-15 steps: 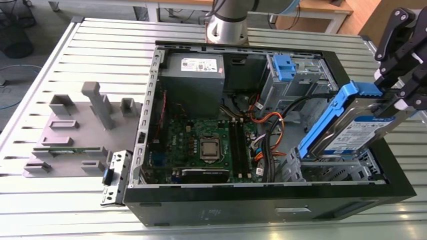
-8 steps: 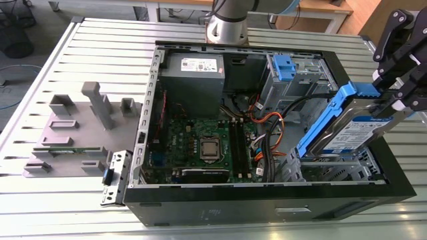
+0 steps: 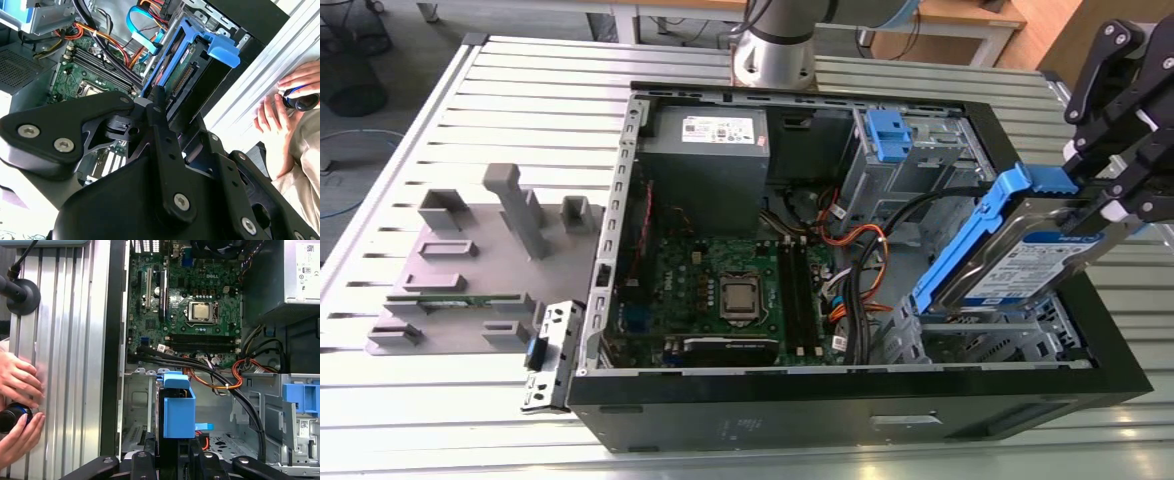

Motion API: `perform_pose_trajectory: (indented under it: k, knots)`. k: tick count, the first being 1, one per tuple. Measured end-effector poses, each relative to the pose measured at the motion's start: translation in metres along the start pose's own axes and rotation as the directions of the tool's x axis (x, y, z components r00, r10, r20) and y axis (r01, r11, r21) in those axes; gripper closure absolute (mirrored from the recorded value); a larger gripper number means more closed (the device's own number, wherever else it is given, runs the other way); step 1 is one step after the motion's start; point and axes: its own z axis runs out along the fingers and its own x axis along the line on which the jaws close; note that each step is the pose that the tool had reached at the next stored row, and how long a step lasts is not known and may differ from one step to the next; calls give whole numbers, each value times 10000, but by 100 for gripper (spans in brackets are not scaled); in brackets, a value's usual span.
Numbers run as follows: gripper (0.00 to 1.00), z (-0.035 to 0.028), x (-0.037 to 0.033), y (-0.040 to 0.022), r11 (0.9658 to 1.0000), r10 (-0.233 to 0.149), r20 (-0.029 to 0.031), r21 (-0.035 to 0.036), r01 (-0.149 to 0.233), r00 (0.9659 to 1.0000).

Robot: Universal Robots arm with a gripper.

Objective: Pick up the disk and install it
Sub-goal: 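Pick up the disk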

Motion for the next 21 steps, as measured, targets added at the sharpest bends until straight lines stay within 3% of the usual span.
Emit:
perform_pose_trajectory:
  k: [21]
  knots:
    - [65, 27, 22, -5, 10000, 83, 14, 1, -83, 10000]
